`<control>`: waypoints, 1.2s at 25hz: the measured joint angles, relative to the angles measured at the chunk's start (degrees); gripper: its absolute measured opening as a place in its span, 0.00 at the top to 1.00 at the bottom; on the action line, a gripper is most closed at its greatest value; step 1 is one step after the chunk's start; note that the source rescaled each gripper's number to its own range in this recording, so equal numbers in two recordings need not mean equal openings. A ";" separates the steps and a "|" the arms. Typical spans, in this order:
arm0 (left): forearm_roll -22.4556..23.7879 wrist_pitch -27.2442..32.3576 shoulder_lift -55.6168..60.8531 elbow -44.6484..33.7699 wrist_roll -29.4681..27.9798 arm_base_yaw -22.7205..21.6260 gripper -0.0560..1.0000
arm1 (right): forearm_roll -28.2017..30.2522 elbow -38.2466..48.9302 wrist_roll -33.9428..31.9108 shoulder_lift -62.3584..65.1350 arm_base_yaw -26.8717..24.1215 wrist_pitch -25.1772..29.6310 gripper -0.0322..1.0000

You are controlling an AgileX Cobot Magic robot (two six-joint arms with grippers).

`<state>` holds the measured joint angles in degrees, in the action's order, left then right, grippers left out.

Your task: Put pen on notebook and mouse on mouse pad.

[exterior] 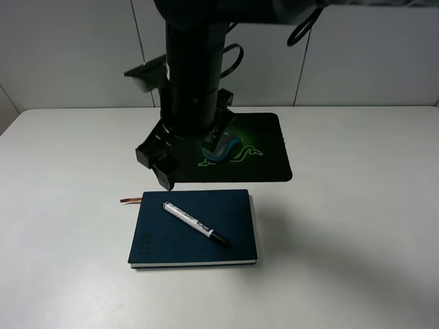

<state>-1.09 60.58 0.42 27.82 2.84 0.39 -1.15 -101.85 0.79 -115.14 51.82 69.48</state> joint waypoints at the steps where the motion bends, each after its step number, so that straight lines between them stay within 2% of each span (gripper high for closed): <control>1: 0.00 0.00 0.00 0.00 0.00 0.00 0.00 | 0.25 0.00 -0.28 1.36 0.00 0.00 0.00; 9: 0.00 0.00 0.00 0.00 0.00 0.00 0.00 | 0.66 0.06 -0.79 12.19 0.00 0.15 0.00; 12: 0.00 0.00 0.00 0.00 0.00 0.00 0.00 | 0.66 2.62 -0.79 16.93 0.00 0.15 0.00; 20: 0.00 0.00 0.00 0.00 0.00 0.00 0.00 | 0.66 18.57 -2.39 33.78 0.00 0.22 0.00; 30: 0.00 0.00 0.00 0.00 0.00 0.00 0.00 | 0.77 37.65 -6.43 61.56 0.00 0.33 0.00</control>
<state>-1.09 60.58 0.42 27.82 2.84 0.39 -0.38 -64.20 -5.64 -53.58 51.82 69.81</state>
